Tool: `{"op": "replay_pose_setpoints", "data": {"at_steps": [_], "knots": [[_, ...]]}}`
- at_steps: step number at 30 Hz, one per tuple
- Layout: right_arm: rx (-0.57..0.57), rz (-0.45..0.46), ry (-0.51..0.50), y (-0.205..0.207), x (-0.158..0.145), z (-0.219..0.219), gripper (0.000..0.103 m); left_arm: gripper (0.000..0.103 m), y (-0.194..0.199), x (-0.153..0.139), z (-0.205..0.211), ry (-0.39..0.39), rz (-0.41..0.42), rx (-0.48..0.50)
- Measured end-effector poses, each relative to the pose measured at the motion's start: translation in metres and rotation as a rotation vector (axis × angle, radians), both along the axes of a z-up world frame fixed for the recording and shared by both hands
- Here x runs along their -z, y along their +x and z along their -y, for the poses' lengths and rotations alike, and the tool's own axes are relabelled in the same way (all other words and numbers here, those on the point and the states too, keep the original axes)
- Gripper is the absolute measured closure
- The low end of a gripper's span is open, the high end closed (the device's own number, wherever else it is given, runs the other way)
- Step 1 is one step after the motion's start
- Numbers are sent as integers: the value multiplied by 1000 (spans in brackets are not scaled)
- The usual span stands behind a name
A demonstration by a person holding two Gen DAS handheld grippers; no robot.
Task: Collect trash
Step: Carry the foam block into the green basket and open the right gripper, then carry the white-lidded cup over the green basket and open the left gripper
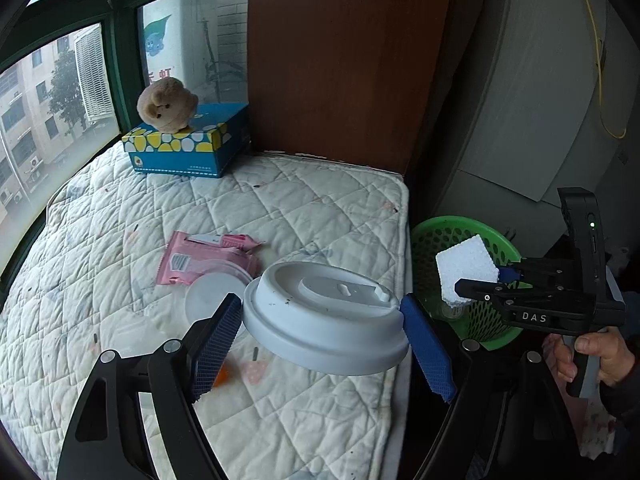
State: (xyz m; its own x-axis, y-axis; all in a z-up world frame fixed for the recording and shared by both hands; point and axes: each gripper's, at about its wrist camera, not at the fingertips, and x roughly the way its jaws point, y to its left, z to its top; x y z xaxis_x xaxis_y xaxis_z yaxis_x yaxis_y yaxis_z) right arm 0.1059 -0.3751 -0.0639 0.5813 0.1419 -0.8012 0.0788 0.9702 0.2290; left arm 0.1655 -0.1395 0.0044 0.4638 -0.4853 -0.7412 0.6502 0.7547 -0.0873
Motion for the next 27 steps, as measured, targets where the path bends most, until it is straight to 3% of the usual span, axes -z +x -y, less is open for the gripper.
{"op": "replay_pose_setpoints", "data": {"at_steps": [12,14,16,27], "knots": [[141,-33,-34,-40,9,73,59,25,-25,7,75,-9,-33,94],[162,-38,-33,-45,10,83,54,25,-28,10,85,-8,-38,107],[185,-35,-34,-50,9,91,42,25,-29,12,95,-10,-45,116],[235,3,-24,-72,-2,117,32,25,-37,29,140,-11,-102,140]]}}
